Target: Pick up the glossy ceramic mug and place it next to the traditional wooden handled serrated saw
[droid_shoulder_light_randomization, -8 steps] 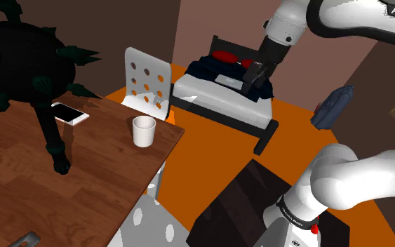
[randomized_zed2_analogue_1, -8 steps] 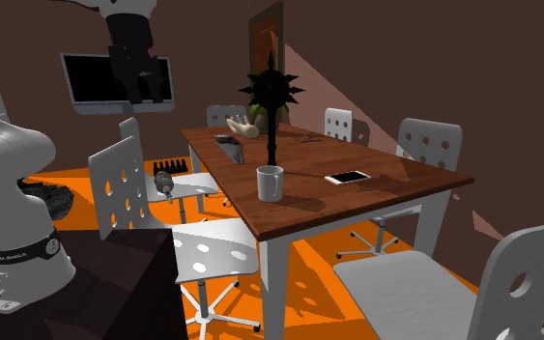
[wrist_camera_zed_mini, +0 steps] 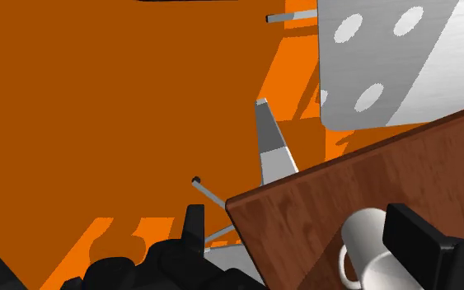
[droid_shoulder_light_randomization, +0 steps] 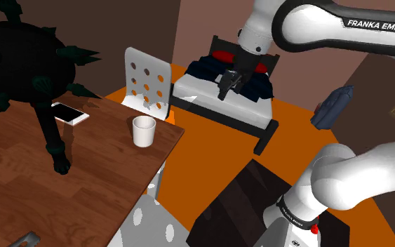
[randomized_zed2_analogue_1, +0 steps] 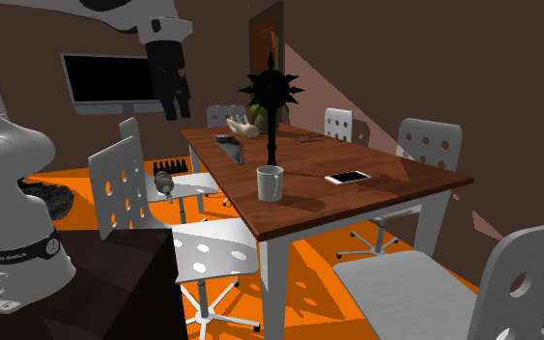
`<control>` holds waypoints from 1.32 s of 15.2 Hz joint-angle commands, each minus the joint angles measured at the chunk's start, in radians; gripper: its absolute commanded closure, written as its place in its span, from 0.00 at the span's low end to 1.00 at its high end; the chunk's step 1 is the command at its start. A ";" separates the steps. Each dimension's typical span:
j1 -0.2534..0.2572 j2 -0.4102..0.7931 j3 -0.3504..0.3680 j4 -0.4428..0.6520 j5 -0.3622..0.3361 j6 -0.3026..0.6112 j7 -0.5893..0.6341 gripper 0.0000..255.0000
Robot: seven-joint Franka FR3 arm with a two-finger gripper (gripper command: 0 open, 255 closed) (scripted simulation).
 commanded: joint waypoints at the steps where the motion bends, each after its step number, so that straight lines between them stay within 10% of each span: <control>1: 0.006 0.061 0.029 0.004 0.005 0.061 0.026 0.00; 20: 0.047 0.737 0.223 0.341 -0.199 0.373 0.310 0.00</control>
